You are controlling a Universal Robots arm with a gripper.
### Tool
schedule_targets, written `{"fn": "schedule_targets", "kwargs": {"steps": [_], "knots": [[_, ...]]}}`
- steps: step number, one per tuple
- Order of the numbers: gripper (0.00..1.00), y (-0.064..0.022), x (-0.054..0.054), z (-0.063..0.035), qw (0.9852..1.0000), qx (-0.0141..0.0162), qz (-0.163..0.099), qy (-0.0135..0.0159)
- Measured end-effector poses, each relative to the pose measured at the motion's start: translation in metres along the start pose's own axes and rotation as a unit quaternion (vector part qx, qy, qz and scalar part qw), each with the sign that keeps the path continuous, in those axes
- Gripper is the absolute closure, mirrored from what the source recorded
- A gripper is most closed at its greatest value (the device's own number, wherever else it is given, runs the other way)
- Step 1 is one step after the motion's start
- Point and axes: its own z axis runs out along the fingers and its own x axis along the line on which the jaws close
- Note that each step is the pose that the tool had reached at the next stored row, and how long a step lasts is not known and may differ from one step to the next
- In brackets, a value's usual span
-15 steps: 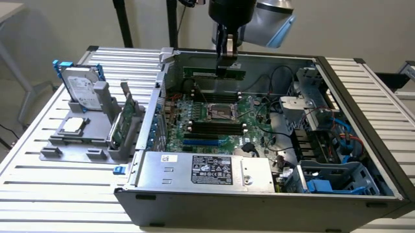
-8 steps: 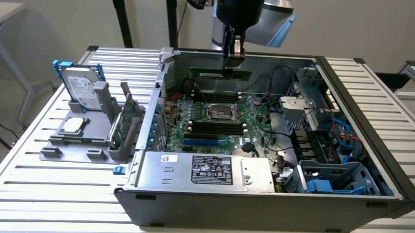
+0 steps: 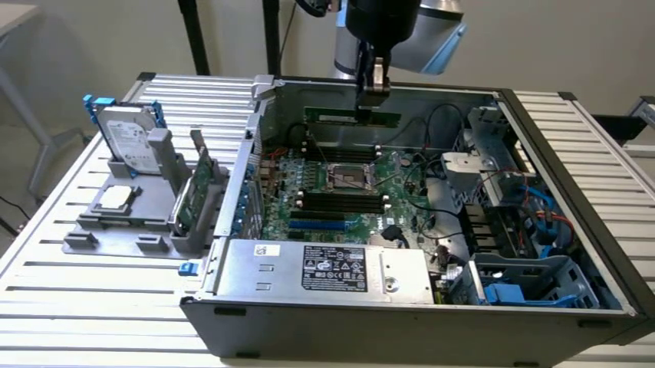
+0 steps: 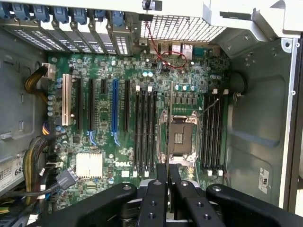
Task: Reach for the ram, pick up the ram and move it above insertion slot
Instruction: 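Pick up the ram and move it above insertion slot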
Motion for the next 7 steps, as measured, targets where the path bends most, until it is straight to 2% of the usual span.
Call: {"fn": "schedule_targets", "kwargs": {"steps": [7], "knots": [[0.87,-0.0001,0.0000,0.0000,1.0000,0.0001,0.000,0.0000]]}}
